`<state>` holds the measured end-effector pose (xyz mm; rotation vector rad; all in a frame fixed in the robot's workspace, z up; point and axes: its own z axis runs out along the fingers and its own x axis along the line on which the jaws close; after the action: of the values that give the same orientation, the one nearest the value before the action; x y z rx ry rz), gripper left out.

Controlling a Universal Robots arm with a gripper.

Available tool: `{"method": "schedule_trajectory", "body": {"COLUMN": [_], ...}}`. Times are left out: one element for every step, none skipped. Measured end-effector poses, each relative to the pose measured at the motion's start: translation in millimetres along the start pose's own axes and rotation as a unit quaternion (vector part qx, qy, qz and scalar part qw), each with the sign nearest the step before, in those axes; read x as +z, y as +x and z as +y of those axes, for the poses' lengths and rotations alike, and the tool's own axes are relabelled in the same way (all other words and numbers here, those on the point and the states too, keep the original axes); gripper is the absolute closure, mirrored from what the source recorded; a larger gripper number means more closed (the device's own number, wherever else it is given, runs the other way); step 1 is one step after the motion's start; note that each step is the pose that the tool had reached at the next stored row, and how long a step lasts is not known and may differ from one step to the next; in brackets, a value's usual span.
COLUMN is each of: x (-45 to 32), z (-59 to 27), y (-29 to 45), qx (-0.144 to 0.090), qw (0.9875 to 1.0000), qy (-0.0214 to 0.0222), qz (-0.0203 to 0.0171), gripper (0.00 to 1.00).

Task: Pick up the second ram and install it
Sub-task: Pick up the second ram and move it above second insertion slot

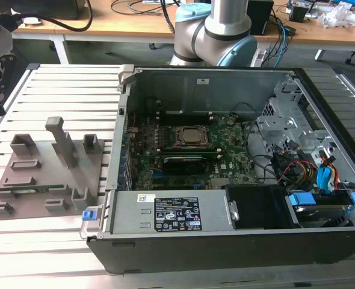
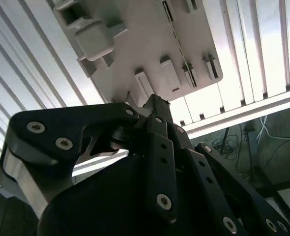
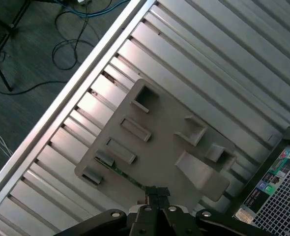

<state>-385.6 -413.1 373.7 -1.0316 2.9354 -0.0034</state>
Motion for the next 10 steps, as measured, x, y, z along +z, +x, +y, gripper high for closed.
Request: {"method": "schedule_trajectory", "body": {"x": [0.0,0.0,0.0,0.0,0.0,0.0,0.0,0.0,0.0,0.0], "z": [0.0,0.0,0.0,0.0,0.0,0.0,0.0,0.0,0.0,0.0], "y": [0.0,0.0,0.0,0.0,0.0,0.0,0.0,0.0,0.0,0.0], "qx": [-0.008,-0.018,-0.027,-0.033,-0.038,-0.046,-0.053,-0.059,-0.067,-0.071], "qw": [1.0000,0.9998,0.9996,0.9995,0.9993,0.9989,0.9986,0.9983,0.9978,0.9974], "qy": [-0.0003,-0.0005,-0.0008,-0.0009,-0.0011,-0.0013,-0.0015,-0.0016,-0.0019,-0.0020], "qz": [-0.0001,-0.0002,-0.0004,-0.0004,-0.0005,-0.0006,-0.0007,-0.0007,-0.0008,-0.0009], "gripper": [0.90,0.90,0.90,0.90,0.90,0.90,0.90,0.90,0.90,0.90]}}
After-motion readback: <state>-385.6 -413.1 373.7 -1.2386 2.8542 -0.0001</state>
